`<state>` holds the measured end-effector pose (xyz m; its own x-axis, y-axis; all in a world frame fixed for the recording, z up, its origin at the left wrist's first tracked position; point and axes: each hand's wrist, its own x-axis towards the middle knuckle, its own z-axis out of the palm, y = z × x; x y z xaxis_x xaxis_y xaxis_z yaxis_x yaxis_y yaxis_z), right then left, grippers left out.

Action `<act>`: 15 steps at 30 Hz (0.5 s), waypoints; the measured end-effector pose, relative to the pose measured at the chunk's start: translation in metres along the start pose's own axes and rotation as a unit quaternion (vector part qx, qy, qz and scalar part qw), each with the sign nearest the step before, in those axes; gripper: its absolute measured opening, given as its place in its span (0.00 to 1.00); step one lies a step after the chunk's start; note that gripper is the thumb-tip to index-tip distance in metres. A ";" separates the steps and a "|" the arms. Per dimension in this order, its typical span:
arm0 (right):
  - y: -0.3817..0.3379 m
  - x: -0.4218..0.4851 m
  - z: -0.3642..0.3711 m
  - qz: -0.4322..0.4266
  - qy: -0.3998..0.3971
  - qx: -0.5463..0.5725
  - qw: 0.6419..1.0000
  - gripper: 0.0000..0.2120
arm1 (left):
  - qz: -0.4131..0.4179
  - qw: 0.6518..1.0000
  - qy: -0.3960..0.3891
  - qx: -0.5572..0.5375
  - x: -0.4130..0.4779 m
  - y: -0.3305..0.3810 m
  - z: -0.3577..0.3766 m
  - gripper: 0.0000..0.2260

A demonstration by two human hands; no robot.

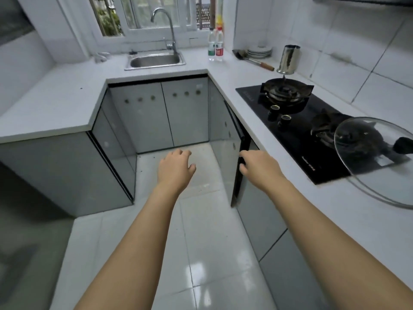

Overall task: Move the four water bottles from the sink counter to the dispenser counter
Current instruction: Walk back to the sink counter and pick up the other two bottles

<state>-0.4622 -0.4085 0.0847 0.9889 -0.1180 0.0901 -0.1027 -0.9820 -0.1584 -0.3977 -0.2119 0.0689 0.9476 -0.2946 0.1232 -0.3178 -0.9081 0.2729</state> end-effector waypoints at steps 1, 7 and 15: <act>-0.002 0.004 0.000 -0.004 -0.003 0.002 1.000 0.14 | -0.005 1.000 -0.001 0.000 0.001 -0.001 0.000 0.18; 0.003 0.023 0.002 -0.030 -0.008 0.017 0.999 0.17 | -0.028 1.000 0.013 -0.002 0.012 -0.007 0.001 0.19; 0.026 0.052 0.011 -0.060 -0.017 0.018 0.998 0.18 | -0.016 0.999 0.033 -0.036 0.029 -0.021 0.011 0.17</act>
<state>-0.4118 -0.4390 0.0741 0.9970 0.0055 0.0770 0.0196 -0.9827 -0.1840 -0.3631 -0.2052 0.0561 0.9542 -0.2423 0.1757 -0.2903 -0.8921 0.3463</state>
